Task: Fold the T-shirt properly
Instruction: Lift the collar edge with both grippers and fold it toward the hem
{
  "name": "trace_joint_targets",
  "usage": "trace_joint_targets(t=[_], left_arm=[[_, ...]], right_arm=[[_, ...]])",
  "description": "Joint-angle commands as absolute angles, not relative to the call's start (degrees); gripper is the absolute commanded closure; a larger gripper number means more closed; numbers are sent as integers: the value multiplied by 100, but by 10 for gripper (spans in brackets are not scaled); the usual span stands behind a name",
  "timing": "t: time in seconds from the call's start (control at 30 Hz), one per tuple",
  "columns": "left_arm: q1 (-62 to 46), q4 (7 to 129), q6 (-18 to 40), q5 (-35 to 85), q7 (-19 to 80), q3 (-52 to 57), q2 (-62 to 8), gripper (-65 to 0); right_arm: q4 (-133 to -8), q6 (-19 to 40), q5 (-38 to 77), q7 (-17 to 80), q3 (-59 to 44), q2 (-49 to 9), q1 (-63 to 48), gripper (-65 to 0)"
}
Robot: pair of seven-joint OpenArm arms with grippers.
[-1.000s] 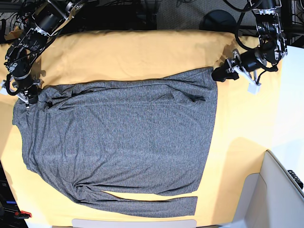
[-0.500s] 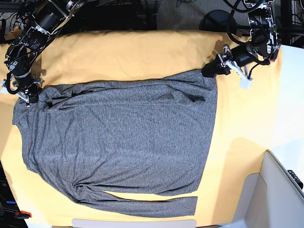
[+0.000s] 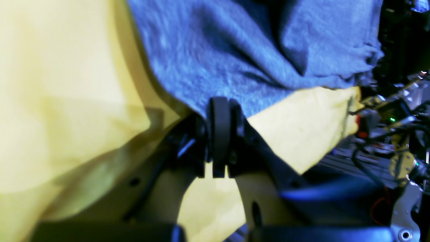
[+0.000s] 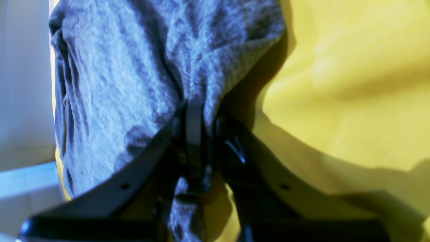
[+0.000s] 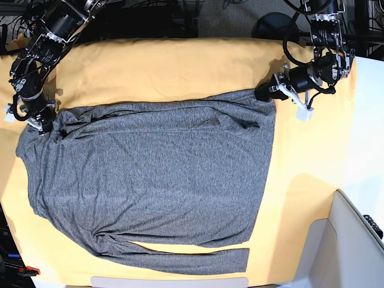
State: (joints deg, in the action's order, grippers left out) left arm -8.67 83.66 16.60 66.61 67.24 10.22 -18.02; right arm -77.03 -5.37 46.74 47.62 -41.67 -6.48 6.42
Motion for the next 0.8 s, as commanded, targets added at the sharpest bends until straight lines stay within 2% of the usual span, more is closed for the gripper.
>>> trace_joint_targets(t=[0.0, 0.17, 0.5, 0.77], left_arm=[[-831, 8462, 1710, 6730, 6695, 1068, -1895, -6], [-822, 8462, 1727, 6765, 6695, 1068, -2167, -4], [-593, 9033, 1727, 6782, 6774, 1024, -2176, -4], [382, 8699, 1727, 6774, 6967, 1015, -2167, -4]], right_arm=[[-7705, -637, 4576, 5042, -4048, -681, 558, -38], [-7714, -637, 4576, 5033, -3503, -1059, 400, -38], [-8356, -646, 4576, 5042, -3354, -1332, 286, -38], [-8611, -655, 4567, 5042, -2949, -1455, 875, -38]])
